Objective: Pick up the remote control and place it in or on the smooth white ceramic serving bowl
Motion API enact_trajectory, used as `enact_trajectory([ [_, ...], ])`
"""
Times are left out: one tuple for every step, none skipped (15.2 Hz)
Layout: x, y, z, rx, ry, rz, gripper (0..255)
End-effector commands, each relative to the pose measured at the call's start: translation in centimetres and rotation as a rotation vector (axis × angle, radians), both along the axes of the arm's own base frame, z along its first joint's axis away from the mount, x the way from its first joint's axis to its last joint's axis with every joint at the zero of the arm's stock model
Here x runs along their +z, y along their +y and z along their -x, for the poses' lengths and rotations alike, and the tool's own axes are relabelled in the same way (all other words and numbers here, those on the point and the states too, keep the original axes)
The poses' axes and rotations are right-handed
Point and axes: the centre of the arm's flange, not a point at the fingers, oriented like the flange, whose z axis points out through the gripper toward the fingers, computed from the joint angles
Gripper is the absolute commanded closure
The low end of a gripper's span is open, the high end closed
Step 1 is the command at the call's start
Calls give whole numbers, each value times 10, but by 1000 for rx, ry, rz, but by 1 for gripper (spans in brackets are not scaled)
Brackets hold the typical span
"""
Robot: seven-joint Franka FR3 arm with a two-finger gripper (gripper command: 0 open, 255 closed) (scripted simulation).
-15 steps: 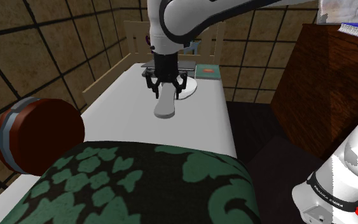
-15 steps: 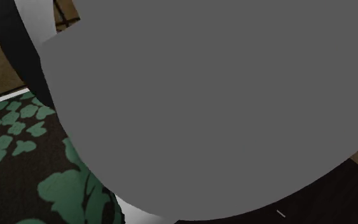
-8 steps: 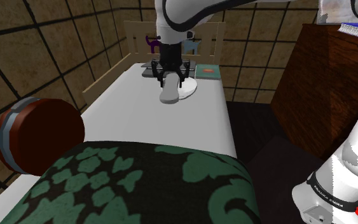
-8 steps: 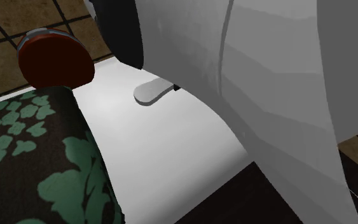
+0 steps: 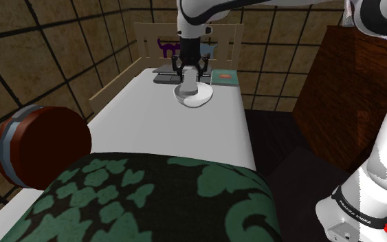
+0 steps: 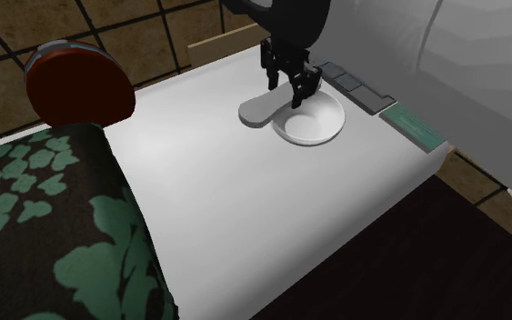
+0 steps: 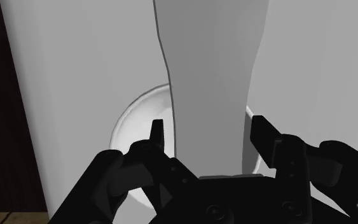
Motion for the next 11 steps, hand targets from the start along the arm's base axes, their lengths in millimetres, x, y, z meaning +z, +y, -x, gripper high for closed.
enact_trajectory([
  [1,-21,-18,1,0,0,255],
  [1,-32,-27,1,0,0,255],
  [2,-42,-35,1,0,0,255],
  [2,-52,-44,1,0,0,255],
  [3,-62,-52,1,0,0,255],
  [-3,-62,-52,1,0,0,255],
  [-8,-62,-52,1,0,0,255],
  [-13,-62,-52,1,0,0,255],
  [-18,-62,-52,1,0,0,255],
  [-24,-62,-52,1,0,0,255],
  [-29,-62,-52,1,0,0,255],
])
